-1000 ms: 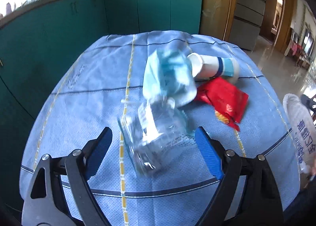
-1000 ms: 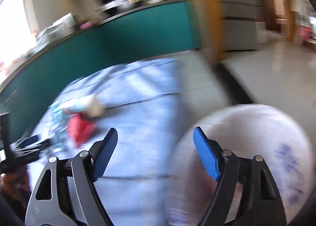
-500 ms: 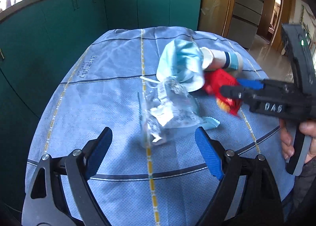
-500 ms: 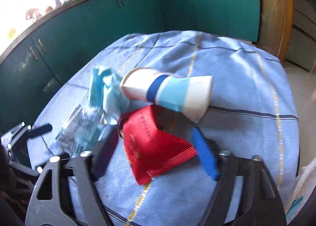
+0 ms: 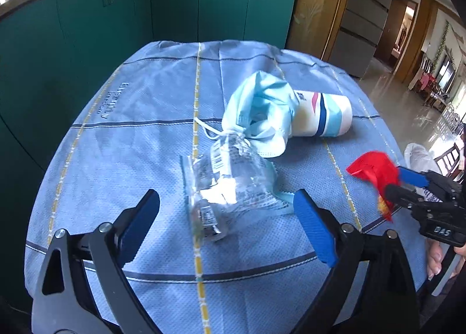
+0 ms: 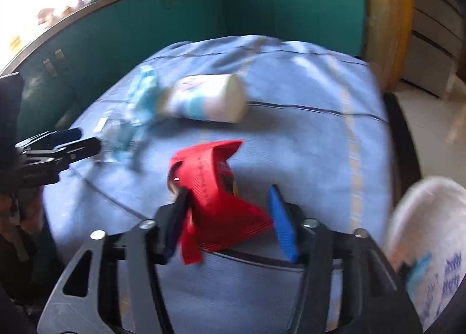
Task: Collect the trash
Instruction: 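Move both tools back to the table and close the right gripper on the red wrapper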
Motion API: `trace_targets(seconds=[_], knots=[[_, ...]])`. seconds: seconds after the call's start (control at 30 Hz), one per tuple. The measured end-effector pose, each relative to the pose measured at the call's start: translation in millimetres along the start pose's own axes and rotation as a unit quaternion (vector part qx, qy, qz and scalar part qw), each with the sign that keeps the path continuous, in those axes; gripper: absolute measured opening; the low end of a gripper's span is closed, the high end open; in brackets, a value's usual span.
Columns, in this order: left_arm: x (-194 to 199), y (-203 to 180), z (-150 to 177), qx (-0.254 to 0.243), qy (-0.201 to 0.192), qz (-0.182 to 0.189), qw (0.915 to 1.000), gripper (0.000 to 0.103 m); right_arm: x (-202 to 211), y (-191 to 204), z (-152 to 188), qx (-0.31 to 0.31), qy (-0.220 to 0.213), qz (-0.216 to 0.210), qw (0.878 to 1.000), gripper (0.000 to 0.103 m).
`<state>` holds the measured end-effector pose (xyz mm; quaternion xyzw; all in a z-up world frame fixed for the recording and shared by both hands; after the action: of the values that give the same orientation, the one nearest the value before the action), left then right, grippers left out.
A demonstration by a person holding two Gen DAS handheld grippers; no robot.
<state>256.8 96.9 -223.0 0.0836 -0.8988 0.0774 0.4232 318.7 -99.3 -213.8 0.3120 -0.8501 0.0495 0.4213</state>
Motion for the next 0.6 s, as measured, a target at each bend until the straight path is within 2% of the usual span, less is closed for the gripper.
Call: trace_targets(seconds=[0.1, 0.2, 0.37, 0.53, 0.6], knots=[[-15, -4, 1, -0.002, 0.017, -0.016, 0.9997, 0.093, 4, -5, 1, -0.007, -0.01, 0.002, 1.0, 0.075], [-23, -3, 2, 0.013, 0.025, -0.008, 0.9996, 0.092, 1, 4, -4, 0.014, -0.018, 0.014, 1.0, 0.082], [-24, 1, 6, 0.002, 0.03, -0.017, 0.9994, 0.067, -14, 23, -11, 0.054, -0.013, 0.027, 0.998, 0.083], [-19, 9, 9, 0.002, 0.029, -0.015, 0.9995, 0.052, -31, 33, -12, 0.075, 0.005, 0.05, 0.996, 0.083], [-17, 10, 11, -0.003, 0.028, -0.015, 0.9995, 0.052, -36, 35, -11, 0.079, 0.011, 0.052, 0.995, 0.083]])
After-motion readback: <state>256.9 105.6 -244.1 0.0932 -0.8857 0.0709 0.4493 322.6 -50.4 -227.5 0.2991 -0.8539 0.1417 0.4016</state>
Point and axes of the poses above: each gripper's, at about its wrist camera, not at the fingertips, and x roughly against the way its jaws point, y to its left, z to its underside, the point moved 9 cm from there along -x, roughly the way its jaws point, and after that the axes turned 1 degree about x, right-handed, at the moved point
